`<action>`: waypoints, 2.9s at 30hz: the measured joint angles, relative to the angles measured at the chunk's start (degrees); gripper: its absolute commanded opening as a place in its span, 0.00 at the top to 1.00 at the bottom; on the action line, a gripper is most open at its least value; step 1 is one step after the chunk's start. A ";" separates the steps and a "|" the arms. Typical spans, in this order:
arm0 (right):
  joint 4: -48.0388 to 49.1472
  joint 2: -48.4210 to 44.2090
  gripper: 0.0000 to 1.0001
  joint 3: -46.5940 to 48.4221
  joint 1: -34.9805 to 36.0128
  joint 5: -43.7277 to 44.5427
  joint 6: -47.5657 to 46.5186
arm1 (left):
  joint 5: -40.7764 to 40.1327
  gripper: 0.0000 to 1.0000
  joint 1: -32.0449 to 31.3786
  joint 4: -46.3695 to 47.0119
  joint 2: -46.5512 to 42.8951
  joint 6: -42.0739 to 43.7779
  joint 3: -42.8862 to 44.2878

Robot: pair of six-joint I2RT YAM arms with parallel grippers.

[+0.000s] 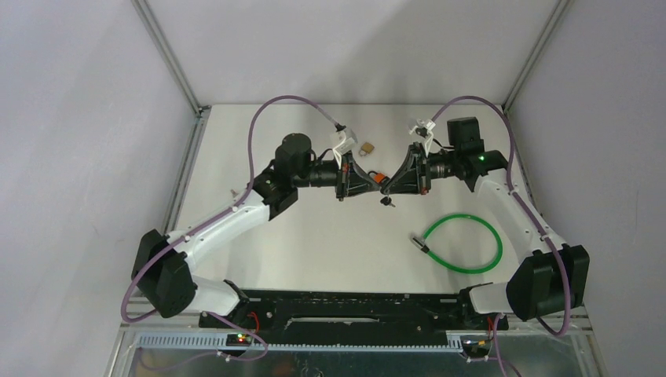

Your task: Unlock with the key

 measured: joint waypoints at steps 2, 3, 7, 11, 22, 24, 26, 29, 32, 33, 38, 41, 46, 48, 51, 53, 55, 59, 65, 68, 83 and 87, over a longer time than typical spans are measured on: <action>0.26 -0.15 1.00 0.00 -0.39 0.00 0.70 | -0.09 1.00 -0.04 1.38 0.13 -0.04 -0.48; 0.37 -0.22 1.00 0.00 -0.63 -0.02 0.94 | -0.11 1.00 -0.04 1.90 0.20 -0.07 -0.66; 0.83 -0.33 1.00 0.00 -1.33 -0.22 2.12 | -0.15 1.00 -0.11 3.37 0.42 -0.07 -1.09; 1.14 -0.46 1.00 0.00 -1.75 -0.31 3.10 | -0.15 1.00 -0.22 4.00 0.59 -0.07 -1.27; 1.75 -0.63 1.00 -0.48 -2.86 -0.66 5.01 | -0.24 1.00 -1.05 4.39 1.38 0.20 -1.55; 1.81 -0.63 1.00 -0.63 -3.02 -0.66 5.33 | -0.26 1.00 -1.25 4.13 1.62 0.46 -1.55; 1.88 -0.68 1.00 -0.85 -3.26 -0.63 5.42 | -0.33 1.00 -1.40 3.82 1.90 0.55 -1.53; 1.88 -0.74 1.00 -0.94 -3.56 -0.59 5.64 | -0.37 1.00 -1.66 3.28 2.34 0.83 -1.53; 1.88 -0.83 1.00 -0.94 -3.80 -0.61 5.79 | -0.50 1.00 -2.01 2.60 2.64 1.22 -1.53; 1.92 -0.94 1.00 -0.94 -3.85 -0.61 5.79 | -0.52 1.00 -2.16 2.27 2.80 1.49 -1.53; 1.95 -1.09 1.00 -0.94 -3.89 -0.61 5.49 | -0.59 0.91 -2.71 1.11 3.26 1.77 -1.51; 1.62 -1.09 1.00 -0.94 -4.13 -0.59 4.37 | -0.59 0.77 -2.71 -0.68 3.26 2.58 -1.44; -0.44 -1.16 1.00 -0.92 -5.81 1.38 0.48 | -0.48 0.54 -1.75 -7.26 3.26 4.24 -1.11; -1.42 -1.16 1.00 -0.92 -6.14 2.29 -0.76 | -0.57 0.49 -0.98 -9.86 3.21 5.55 -0.39; -3.52 -1.16 1.00 -0.92 -6.49 4.17 -2.97 | -1.70 0.41 0.04 -13.62 3.02 8.90 1.25; -5.27 -1.27 1.00 -0.92 -6.64 5.81 -4.46 | -3.45 0.39 0.44 -15.67 2.78 11.85 2.19; -7.17 -1.68 1.00 -0.94 -6.80 7.54 -5.68 | -5.92 0.38 0.55 -17.49 2.84 14.10 3.08; -8.68 -4.98 1.00 -1.86 -7.80 11.10 -6.51 | -12.04 0.37 0.55 -20.74 6.45 17.05 7.10; -9.51 -14.97 1.00 -6.12 -9.03 16.13 -6.75 | -22.95 0.26 0.55 -26.25 23.61 16.96 21.99; -9.77 -18.75 1.00 -7.78 -9.92 17.40 -6.93 | -26.73 0.23 0.63 -29.62 33.62 16.44 30.71; -11.72 -20.81 1.00 -10.86 -16.33 15.89 -9.53 | -33.44 0.18 0.63 -41.59 56.83 13.46 55.65; -12.22 -20.81 1.00 -10.86 -17.09 14.95 -10.16 | -32.79 0.20 0.48 -41.83 57.53 13.38 56.15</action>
